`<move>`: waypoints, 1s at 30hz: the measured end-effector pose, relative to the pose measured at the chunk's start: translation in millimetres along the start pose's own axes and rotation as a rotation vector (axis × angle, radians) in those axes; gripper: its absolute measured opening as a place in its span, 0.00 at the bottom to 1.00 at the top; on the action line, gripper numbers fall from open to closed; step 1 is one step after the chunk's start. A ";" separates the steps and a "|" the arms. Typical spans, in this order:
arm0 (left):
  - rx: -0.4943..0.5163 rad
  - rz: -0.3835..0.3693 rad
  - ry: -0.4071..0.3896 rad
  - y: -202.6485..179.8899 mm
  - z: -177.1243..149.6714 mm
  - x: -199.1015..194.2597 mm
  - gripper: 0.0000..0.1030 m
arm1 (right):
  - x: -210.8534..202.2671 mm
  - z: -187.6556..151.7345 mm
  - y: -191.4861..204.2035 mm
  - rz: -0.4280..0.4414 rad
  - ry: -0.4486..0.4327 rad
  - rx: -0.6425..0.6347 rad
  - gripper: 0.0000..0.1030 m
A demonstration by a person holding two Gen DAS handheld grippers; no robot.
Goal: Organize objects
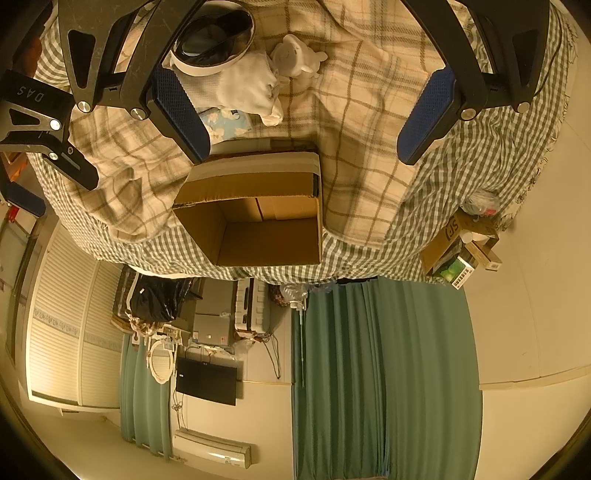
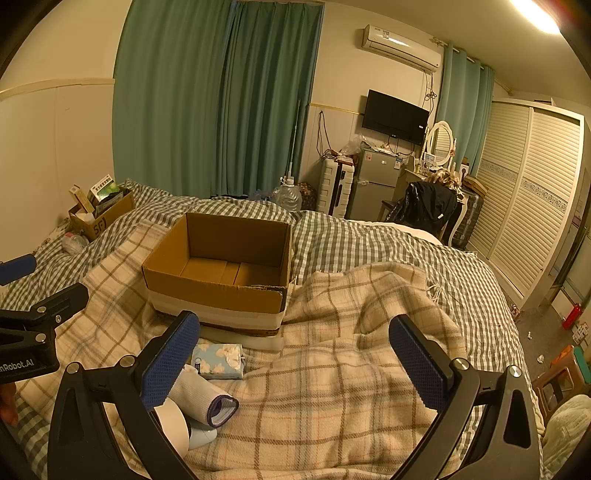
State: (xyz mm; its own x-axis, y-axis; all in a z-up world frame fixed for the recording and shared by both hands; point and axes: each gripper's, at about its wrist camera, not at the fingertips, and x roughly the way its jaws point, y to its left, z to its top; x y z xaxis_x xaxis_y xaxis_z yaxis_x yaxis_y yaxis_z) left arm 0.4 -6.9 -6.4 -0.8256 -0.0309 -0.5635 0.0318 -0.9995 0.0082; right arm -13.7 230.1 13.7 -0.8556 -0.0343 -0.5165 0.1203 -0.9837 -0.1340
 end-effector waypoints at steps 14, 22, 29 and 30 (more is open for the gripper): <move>-0.003 -0.007 -0.015 0.4 1.7 -5.2 1.00 | -0.9 -2.9 0.5 0.011 0.001 -0.014 1.00; -0.004 0.000 -0.014 7.1 5.2 -13.9 1.00 | -13.5 2.7 10.7 0.021 -0.024 -0.049 1.00; -0.008 0.019 0.062 19.6 -20.6 -12.3 1.00 | -18.6 -5.5 20.3 0.078 0.002 -0.045 1.00; -0.012 0.024 0.076 21.8 -24.5 -10.2 1.00 | -17.5 -9.4 21.6 0.083 0.011 -0.047 0.99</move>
State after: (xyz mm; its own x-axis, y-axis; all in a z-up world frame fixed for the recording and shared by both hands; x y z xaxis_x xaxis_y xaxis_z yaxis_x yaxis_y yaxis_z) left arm 23.3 -28.1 -20.7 -0.7796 -0.0531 -0.6241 0.0579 -0.9982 0.0126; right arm 8.7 211.2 11.9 -0.8364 -0.1129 -0.5363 0.2141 -0.9681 -0.1302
